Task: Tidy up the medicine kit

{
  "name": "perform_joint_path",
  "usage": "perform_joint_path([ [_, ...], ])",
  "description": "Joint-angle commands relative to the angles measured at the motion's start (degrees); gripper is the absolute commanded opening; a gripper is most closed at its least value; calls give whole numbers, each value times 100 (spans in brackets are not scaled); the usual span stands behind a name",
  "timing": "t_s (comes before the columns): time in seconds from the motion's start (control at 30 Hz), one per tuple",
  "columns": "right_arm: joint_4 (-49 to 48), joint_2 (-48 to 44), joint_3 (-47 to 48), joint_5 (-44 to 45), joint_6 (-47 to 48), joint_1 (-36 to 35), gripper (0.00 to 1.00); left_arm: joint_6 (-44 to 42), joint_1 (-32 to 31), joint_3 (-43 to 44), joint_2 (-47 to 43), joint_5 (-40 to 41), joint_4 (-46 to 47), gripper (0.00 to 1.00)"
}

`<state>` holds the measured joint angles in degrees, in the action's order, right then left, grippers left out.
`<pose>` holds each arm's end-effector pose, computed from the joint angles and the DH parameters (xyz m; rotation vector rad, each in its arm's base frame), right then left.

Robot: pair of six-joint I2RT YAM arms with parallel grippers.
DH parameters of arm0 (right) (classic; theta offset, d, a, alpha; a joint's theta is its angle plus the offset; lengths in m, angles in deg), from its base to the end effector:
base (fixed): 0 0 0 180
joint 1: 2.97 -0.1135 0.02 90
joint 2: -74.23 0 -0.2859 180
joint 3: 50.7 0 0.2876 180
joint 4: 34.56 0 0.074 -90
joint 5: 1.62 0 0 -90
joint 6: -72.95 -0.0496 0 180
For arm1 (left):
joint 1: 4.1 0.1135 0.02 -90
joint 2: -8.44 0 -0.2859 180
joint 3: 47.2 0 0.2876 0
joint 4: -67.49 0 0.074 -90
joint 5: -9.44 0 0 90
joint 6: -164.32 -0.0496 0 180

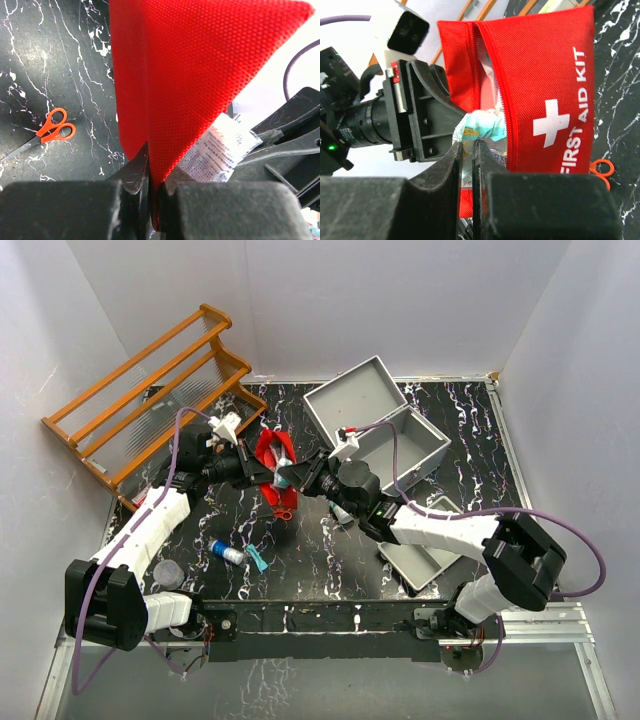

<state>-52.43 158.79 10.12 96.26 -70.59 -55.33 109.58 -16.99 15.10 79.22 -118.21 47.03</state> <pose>0.2366 0.2957 0.2697 0.1331 1.8354 1.2467 0.2949 -0.0986 0.2862 0.0070 2.1797 -1.1793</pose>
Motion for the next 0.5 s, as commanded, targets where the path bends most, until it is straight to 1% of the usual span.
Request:
perform_joint_path([
  [0.0, 410, -191, 145, 109, -88, 26, 4, 68, -17, 277, -144, 34, 194, 0],
  [0.13, 1021, -220, 342, 107, 82, 24, 27, -62, -15, 329, -98, 118, 63, 0],
  [0.27, 1526, -406, 550, 145, 362, 24, 40, -179, -15, 353, -44, 181, -65, 0],
  [0.3, 1663, -457, 617, 146, 421, 24, 43, -200, -14, 353, -32, 199, -83, 0],
  [0.47, 2425, -523, 1040, -43, 815, 24, 45, -299, -15, 335, 3, 294, -158, 0],
])
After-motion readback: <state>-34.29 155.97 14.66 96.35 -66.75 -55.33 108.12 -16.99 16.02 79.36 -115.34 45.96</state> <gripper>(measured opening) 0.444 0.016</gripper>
